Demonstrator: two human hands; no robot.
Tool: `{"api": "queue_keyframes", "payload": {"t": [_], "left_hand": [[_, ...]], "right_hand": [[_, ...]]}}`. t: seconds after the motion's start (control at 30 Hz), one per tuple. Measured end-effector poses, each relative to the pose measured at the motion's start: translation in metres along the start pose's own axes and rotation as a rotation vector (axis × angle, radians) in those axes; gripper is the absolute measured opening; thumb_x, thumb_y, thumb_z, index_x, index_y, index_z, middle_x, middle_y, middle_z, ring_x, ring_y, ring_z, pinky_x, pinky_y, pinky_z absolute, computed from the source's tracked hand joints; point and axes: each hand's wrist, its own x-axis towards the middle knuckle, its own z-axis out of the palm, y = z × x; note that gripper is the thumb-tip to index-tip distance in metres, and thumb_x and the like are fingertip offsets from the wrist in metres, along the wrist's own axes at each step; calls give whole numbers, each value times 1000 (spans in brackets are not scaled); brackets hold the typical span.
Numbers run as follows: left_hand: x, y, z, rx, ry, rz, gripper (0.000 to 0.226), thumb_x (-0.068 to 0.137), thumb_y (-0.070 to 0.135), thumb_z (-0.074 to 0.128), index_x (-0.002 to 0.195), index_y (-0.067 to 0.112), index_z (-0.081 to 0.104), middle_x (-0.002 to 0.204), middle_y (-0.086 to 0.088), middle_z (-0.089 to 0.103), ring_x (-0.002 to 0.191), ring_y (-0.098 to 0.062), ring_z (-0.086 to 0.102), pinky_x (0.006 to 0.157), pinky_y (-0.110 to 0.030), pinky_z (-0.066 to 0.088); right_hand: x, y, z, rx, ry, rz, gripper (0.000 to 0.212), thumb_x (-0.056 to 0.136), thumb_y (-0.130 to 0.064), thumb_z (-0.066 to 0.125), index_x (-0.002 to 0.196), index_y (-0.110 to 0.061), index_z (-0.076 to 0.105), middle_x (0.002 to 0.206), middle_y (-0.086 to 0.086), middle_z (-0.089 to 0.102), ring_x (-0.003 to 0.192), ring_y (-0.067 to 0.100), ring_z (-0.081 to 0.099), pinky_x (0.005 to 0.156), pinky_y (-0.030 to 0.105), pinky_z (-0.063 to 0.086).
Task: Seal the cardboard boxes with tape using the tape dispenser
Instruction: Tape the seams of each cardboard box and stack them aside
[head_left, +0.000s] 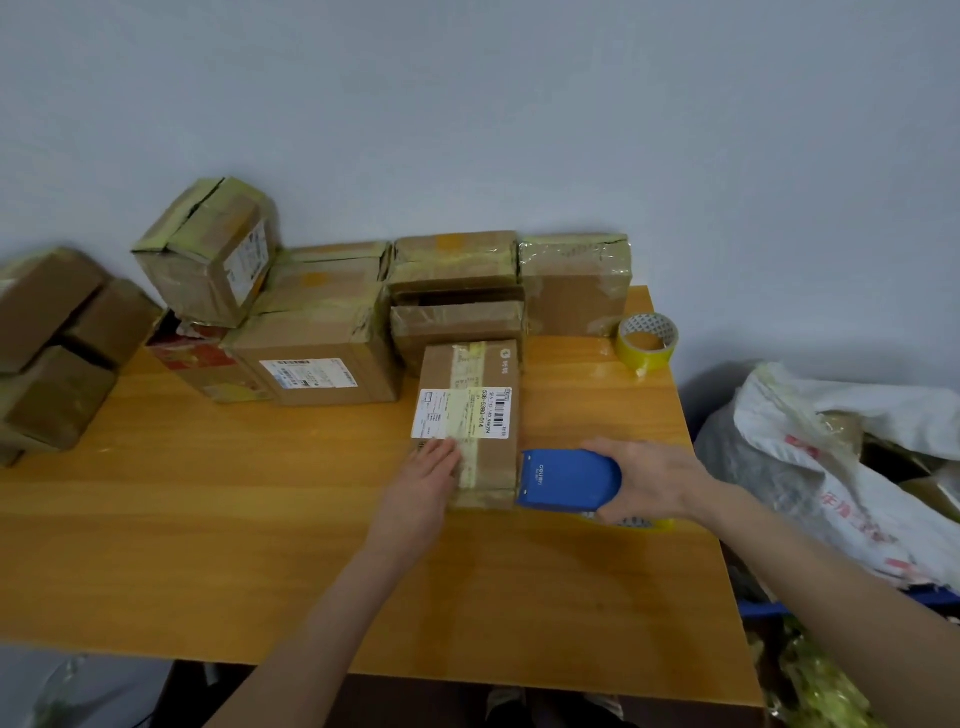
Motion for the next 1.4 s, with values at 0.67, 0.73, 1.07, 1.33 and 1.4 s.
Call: {"api": "queue_keyframes", "payload": {"t": [0.67,0.73,1.07,1.33,1.4], "left_hand": [[4,9,40,132,-132,200,63,95,59,-7,151,35,11,160,8,5,148,-12,-1,118,-38,-2],[3,11,40,142,-124,199,61,97,57,-4,151,34,14,159,7,10,148,-14,4,118,-41,1],[4,14,41,87,-108,211,68,91,62,-13,150,38,10,159,9,1,147,-11,-5,116,-30,-13],[3,12,42,81,-112,224,63,96,60,-5,150,36,15,160,6,8,148,-15,1,116,-31,-10],[4,10,40,63,-94,226,63,95,60,-5,150,36,16,159,7,8,148,-14,1,117,-31,-10]], "right_hand": [[-24,31,-5,-60,-65,-37,79,79,-44,67,143,-51,21,106,-15,55,92,10,56,77,29,51],[-17,21,-3,-145,-73,-39,77,80,-49,64,144,-50,21,100,-16,54,94,12,56,75,29,52],[13,-3,1,-128,-160,33,79,73,-51,68,141,-48,30,104,-11,56,97,16,55,81,33,52],[22,0,7,-57,-152,112,69,62,-54,66,127,-39,50,88,-9,62,84,18,60,67,35,54],[23,10,-4,251,-79,152,57,64,-47,74,117,-32,58,94,-4,67,86,16,63,76,39,57]]}}
